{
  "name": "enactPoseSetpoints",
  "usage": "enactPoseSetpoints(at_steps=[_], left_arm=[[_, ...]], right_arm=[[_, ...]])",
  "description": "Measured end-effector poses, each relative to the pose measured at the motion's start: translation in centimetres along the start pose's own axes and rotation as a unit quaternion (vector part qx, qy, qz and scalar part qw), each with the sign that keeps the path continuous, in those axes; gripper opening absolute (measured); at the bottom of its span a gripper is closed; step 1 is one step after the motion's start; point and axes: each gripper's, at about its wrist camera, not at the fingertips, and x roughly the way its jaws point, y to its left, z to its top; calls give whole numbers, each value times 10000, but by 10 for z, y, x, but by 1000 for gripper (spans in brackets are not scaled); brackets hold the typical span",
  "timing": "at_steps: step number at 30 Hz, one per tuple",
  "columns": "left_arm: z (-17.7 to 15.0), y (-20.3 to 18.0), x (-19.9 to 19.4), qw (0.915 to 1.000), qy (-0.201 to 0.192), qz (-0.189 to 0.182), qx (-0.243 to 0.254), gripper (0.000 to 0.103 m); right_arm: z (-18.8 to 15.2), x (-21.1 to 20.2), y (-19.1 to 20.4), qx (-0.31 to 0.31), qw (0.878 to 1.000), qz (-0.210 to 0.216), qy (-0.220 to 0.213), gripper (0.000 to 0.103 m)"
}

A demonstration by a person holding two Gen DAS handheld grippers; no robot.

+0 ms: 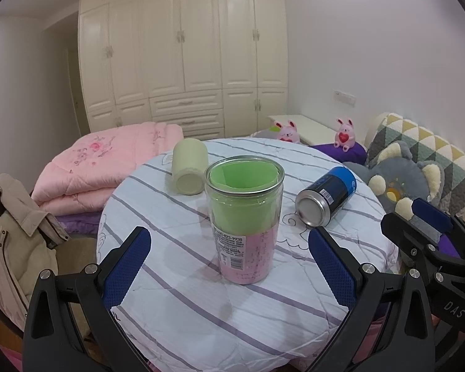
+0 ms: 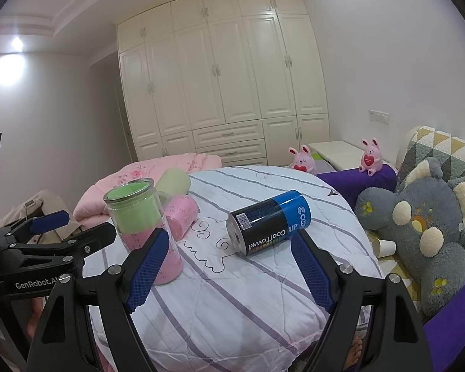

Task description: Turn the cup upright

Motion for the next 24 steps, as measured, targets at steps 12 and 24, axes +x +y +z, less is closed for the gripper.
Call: enactPoseSetpoints(at_steps=[12,24], left_arm=[[-1,0,2,10000,57,-2,-5,103],[-1,0,3,10000,74,-13,0,103]], right_arm=[[0,1,2,-13,10000,10,40,83],[0,1,4,-71,10000,-14,60,83]])
